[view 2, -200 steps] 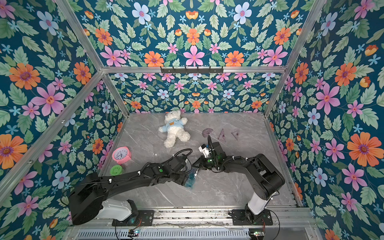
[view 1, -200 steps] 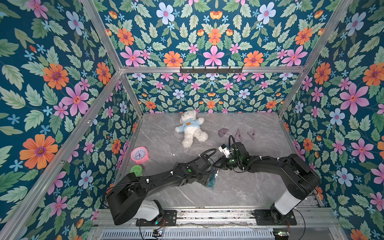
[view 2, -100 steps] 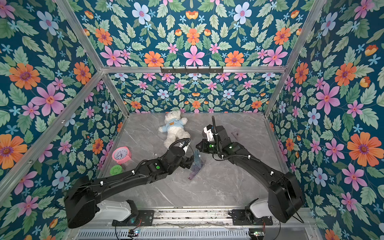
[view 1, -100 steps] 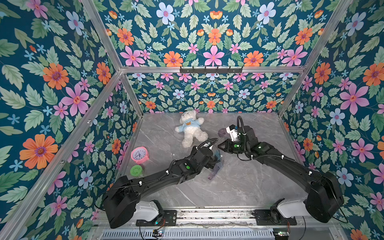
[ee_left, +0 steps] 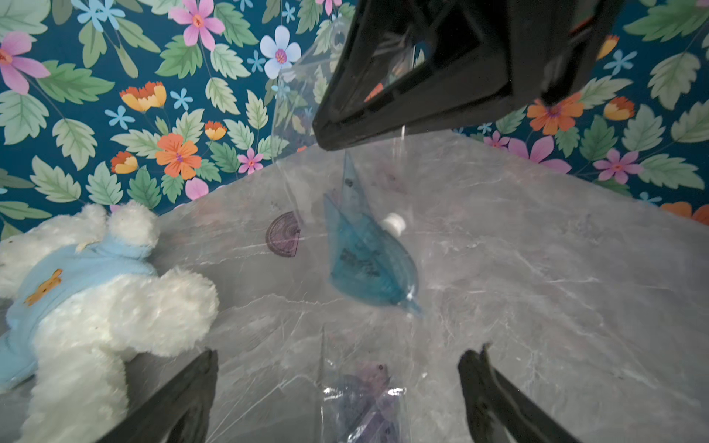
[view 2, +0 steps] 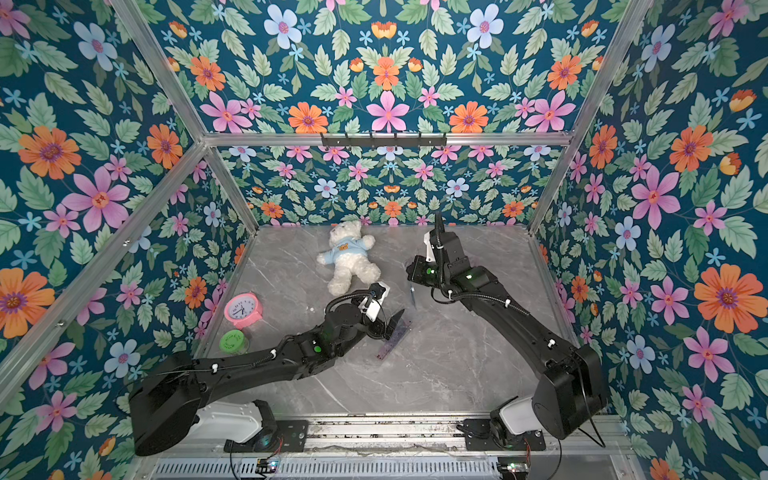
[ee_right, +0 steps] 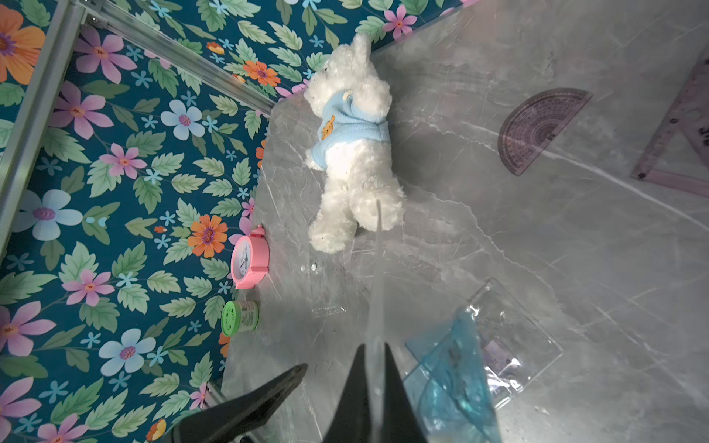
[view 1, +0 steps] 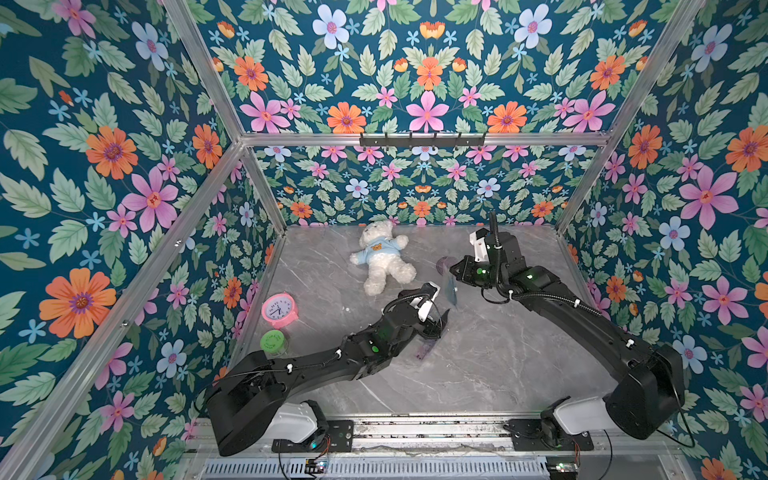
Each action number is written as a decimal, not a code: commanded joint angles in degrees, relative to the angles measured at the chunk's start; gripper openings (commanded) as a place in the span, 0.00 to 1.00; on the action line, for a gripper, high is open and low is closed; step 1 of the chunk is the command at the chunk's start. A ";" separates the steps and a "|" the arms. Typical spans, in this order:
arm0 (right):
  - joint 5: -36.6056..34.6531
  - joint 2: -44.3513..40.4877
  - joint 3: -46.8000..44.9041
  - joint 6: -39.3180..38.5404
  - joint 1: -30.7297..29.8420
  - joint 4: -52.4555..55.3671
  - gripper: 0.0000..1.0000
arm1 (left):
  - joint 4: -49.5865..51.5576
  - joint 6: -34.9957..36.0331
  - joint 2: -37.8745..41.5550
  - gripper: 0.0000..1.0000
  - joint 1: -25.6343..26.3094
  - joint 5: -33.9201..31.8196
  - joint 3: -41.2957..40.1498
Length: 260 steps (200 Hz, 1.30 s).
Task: Open the ruler set and take out the ruler
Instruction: Pick up the ruler set bag from the center of the board.
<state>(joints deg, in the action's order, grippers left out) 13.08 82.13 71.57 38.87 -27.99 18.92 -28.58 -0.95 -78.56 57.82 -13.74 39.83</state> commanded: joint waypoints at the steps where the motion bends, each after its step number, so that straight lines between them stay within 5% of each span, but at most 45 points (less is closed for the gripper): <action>1: -1.20 0.40 0.93 0.80 0.00 -0.99 0.09 | -8.37 -1.29 -3.17 0.99 0.33 -0.42 1.32; 123: 1.57 0.86 1.00 3.27 -0.02 -5.62 0.09 | -18.40 -0.67 -19.74 0.97 1.24 -13.95 9.28; 178: 2.65 1.10 0.66 3.75 -0.05 -6.09 0.08 | -21.70 -0.19 -21.57 0.72 1.23 -19.79 9.65; 260: 3.14 0.87 0.18 4.55 0.03 -6.99 0.09 | -20.69 -0.18 -22.42 0.45 1.16 -18.74 9.91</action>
<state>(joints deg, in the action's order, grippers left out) 16.12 83.48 71.90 42.52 -28.01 13.61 -47.97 -1.34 -100.92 58.98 -32.69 49.45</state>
